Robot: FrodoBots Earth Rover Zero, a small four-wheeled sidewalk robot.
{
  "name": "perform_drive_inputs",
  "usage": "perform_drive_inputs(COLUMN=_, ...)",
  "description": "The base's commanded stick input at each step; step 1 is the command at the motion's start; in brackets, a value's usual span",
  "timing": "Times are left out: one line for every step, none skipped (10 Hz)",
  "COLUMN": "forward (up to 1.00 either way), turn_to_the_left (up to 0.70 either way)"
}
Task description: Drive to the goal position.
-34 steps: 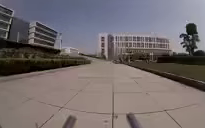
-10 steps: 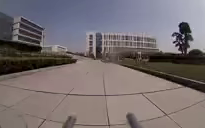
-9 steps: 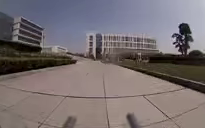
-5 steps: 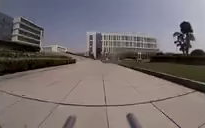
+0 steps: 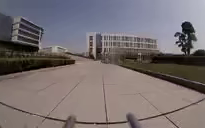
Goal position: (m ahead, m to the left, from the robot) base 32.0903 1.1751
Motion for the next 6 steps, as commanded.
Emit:
perform_drive_inputs(forward=0.70, turn_to_the_left=0.00)
perform_drive_inputs(forward=0.70, turn_to_the_left=0.00)
perform_drive_inputs(forward=0.70, turn_to_the_left=0.00)
perform_drive_inputs(forward=0.70, turn_to_the_left=0.00)
perform_drive_inputs(forward=0.70, turn_to_the_left=0.00)
perform_drive_inputs(forward=0.70, turn_to_the_left=0.00)
